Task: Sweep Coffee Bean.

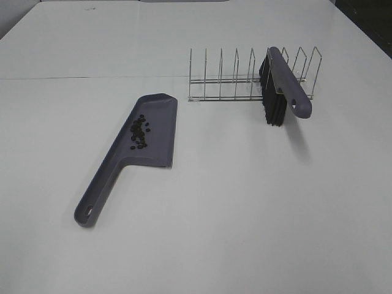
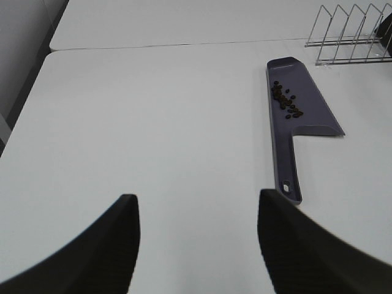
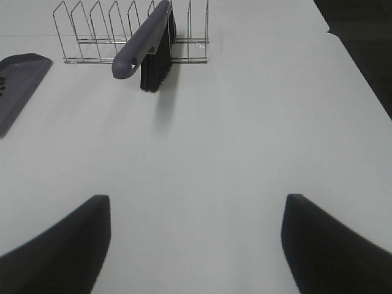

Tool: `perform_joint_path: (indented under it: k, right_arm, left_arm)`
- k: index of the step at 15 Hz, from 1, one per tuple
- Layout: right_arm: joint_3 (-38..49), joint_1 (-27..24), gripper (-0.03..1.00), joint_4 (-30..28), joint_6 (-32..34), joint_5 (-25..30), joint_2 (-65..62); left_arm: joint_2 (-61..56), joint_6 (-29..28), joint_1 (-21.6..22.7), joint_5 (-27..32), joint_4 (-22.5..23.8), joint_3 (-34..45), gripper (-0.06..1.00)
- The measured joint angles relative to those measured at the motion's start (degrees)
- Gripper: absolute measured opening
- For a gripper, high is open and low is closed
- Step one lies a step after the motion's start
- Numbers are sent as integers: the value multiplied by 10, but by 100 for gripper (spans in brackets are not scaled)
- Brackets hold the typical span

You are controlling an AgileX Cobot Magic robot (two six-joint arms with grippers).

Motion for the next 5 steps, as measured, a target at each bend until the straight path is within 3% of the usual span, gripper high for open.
perform_joint_path:
  k: [5]
  right_arm:
    - [0,0,68,0,0,0,0]
  left_arm:
    - [0,0,0,0,1,0,55]
